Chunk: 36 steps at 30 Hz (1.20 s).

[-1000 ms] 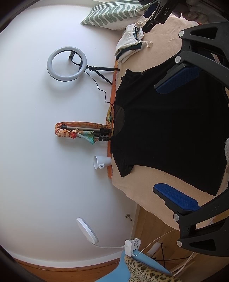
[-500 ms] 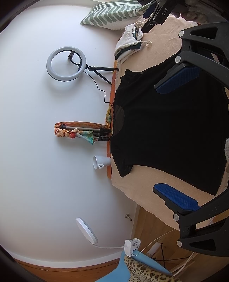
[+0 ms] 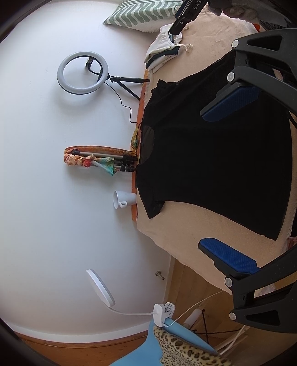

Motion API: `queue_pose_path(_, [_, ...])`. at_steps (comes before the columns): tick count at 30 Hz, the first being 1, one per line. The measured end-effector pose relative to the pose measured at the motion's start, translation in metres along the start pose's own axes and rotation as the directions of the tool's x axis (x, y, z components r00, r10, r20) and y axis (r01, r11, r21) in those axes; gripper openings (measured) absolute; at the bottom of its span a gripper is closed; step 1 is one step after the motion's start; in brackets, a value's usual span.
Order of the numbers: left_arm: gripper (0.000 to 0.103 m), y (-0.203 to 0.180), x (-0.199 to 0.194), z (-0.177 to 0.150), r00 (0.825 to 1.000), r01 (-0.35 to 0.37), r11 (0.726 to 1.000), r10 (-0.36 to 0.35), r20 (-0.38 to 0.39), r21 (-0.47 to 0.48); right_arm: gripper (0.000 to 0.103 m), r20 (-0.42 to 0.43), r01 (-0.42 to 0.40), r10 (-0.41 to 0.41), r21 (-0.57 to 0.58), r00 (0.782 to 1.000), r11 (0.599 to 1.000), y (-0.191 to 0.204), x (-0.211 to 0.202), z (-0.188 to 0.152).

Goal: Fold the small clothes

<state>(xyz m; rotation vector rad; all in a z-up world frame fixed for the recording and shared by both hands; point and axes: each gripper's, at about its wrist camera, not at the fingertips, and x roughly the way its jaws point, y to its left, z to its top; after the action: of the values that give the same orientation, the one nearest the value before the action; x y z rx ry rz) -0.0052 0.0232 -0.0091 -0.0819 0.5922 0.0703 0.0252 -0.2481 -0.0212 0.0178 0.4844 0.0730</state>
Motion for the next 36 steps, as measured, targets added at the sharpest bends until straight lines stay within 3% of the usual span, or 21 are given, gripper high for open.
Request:
queue_pose_path(9, [0.094,0.042,-0.003,-0.014,0.999,0.052,0.994,-0.051,0.014,-0.091,0.103,-0.008,-0.113,0.113,-0.074,0.994,0.991,0.035,0.01,0.034])
queue_pose_path(14, [0.084,0.058,-0.004,-0.025,0.999,0.046,0.992,-0.046,0.0,-0.12,0.103,-0.042,-0.223,0.22,-0.095,0.975,0.97,0.057,0.025,0.056])
queue_pose_path(22, [0.066,0.084,0.007,-0.059,0.988,0.085,0.969,-0.112,-0.105,-0.234,0.103,-0.065,-0.383,0.378,-0.2,0.924,0.902,0.112,0.045,0.082])
queue_pose_path(25, [0.057,0.095,0.014,-0.075,0.982,0.083,0.95,-0.13,-0.137,-0.302,0.103,-0.131,-0.419,0.399,-0.222,0.908,0.881,0.138,0.062,0.098])
queue_pose_path(27, [0.049,0.101,0.021,-0.082,0.976,0.079,0.938,-0.142,-0.166,-0.336,0.103,-0.188,-0.458,0.424,-0.211,0.886,0.864,0.154,0.078,0.108])
queue_pose_path(33, [0.048,0.111,0.032,-0.09,0.969,0.065,0.926,-0.148,-0.199,-0.372,0.103,-0.324,-0.537,0.486,-0.087,0.812,0.839,0.193,0.134,0.126])
queue_pose_path(36, [0.048,0.117,0.038,-0.095,0.963,0.069,0.91,-0.167,-0.21,-0.408,0.098,-0.368,-0.549,0.489,-0.075,0.791,0.832,0.215,0.158,0.128])
